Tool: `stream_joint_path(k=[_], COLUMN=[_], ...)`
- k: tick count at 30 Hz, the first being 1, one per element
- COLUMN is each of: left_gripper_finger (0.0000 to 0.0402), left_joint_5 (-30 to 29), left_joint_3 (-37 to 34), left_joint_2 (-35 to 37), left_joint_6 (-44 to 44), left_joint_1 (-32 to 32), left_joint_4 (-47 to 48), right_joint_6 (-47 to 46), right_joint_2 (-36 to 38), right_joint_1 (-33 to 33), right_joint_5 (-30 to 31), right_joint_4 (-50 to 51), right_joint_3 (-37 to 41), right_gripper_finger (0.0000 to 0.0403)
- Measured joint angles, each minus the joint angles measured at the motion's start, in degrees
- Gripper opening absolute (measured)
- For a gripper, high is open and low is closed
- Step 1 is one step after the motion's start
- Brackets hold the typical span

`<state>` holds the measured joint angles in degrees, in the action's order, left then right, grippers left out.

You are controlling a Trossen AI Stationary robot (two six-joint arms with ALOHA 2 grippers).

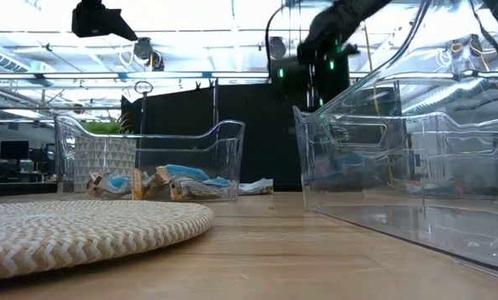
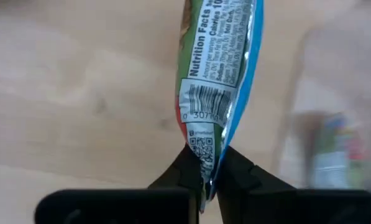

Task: Pick and place Granola Bars by type
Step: Put the top red granola bar into the top right transparent bin, then put the red granola bar into the top right transparent bin

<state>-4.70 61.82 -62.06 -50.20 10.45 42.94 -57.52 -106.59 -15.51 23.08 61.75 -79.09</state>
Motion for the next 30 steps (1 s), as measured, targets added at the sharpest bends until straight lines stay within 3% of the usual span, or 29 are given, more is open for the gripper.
stream_joint_path(k=[5, 10, 21, 30], left_gripper_finger=[0.0335, 0.0335, 0.0335, 0.0335], left_joint_5=[-0.1, -0.1, 0.1, -1.4], left_joint_3=[0.0, 0.0, 0.0, 0.0], left_joint_2=[0.0, 0.0, 0.0, 0.0], left_joint_6=[0.2, 1.4, 1.6, 0.1], left_joint_1=[-0.9, -1.5, -2.5, -2.5], left_joint_4=[0.0, -0.2, -4.3, -5.1], right_joint_6=[-2.5, -11.8, -13.7, -9.4], right_joint_2=[8.7, 19.9, 36.2, 41.1], right_joint_1=[1.1, 2.6, 2.9, 1.3], right_joint_5=[8.7, 13.5, 0.0, 2.7], right_joint_4=[13.5, 28.7, 13.6, 15.4], right_joint_3=[-4.9, -1.3, 26.8, 31.3], right_gripper_finger=[0.0012, 0.0010, 0.0012, 0.0146])
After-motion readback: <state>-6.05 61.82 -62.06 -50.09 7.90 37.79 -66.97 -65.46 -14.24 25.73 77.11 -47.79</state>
